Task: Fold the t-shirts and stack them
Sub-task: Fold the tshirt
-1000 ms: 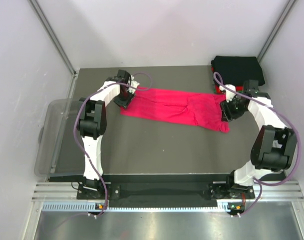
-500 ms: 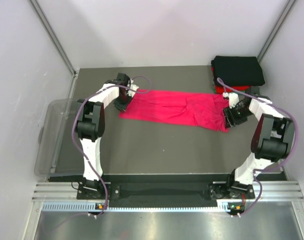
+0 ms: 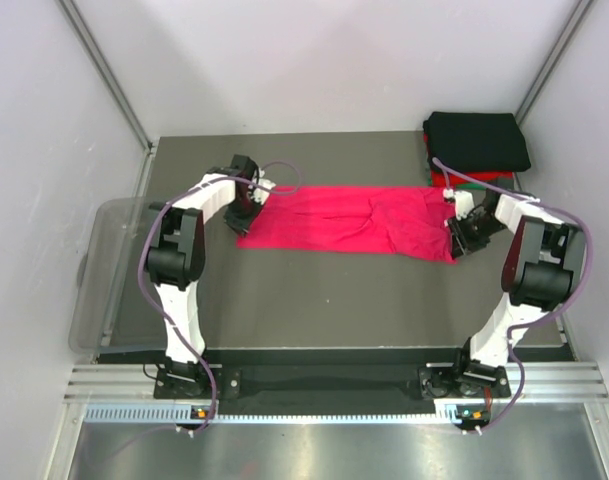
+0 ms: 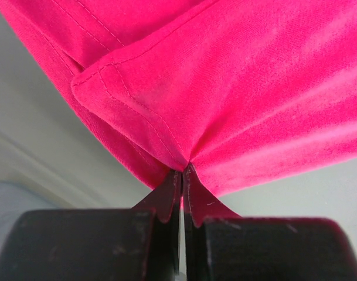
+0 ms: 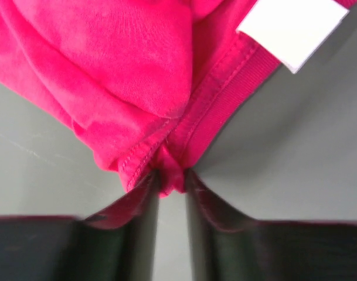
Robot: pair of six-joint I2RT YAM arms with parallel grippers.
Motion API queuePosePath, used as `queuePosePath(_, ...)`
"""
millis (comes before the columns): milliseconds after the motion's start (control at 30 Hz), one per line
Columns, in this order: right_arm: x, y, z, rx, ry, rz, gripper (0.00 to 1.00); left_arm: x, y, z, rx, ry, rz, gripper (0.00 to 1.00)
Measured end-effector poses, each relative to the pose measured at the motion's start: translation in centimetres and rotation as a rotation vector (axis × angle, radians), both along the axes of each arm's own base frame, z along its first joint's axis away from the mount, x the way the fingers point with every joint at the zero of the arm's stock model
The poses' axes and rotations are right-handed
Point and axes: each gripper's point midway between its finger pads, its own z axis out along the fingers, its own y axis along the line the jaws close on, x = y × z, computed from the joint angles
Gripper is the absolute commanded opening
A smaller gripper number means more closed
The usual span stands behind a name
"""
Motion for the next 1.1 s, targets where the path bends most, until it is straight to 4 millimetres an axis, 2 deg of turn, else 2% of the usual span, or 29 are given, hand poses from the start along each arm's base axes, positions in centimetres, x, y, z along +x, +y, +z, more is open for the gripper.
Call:
queuePosePath(33, 0.1, 0.0, 0.0, 0.001, 0.002, -0.003, 0.08, -0.3, 0.1, 0.0, 0.001, 0.005, 0.002, 0.00)
queuePosePath(133, 0.1, -0.2, 0.0, 0.020, 0.010, -0.015, 0.05, -1.1, 0.3, 0.0, 0.006, 0.014, 0.003, 0.00)
queuePosePath(500, 0.1, -2.1, 0.1, 0.048, 0.011, -0.049, 0.09, -5.2, 1.3, 2.1, 0.022, 0.050, -0.003, 0.00)
queuePosePath(633, 0.1, -2.3, 0.2, 0.045, 0.011, -0.042, 0.15, -6.8, 1.3, 2.7, 0.007, 0.066, -0.011, 0.00)
queuePosePath(700, 0.2, -2.3, 0.1, 0.043, 0.012, -0.040, 0.19, -7.7, 1.1, 2.8, 0.004, 0.081, -0.021, 0.07)
queuePosePath(767, 0.2, -2.5, 0.1, 0.037, 0.011, -0.035, 0.23, -8.6, 1.0, 2.8, 0.001, 0.101, -0.035, 0.22)
queuePosePath(800, 0.2, -2.5, 0.1, 0.034, 0.012, -0.035, 0.25, -9.0, 1.0, 2.9, 0.002, 0.112, -0.046, 0.26)
queuePosePath(967, 0.1, -3.0, 0.3, 0.023, 0.009, -0.040, 0.33, -11.4, 0.9, 3.7, 0.000, 0.132, -0.076, 0.38)
queuePosePath(1100, 0.2, -3.3, 1.5, 0.002, -0.018, -0.044, 0.36, -11.9, 0.2, 6.6, -0.027, 0.051, -0.126, 0.44)
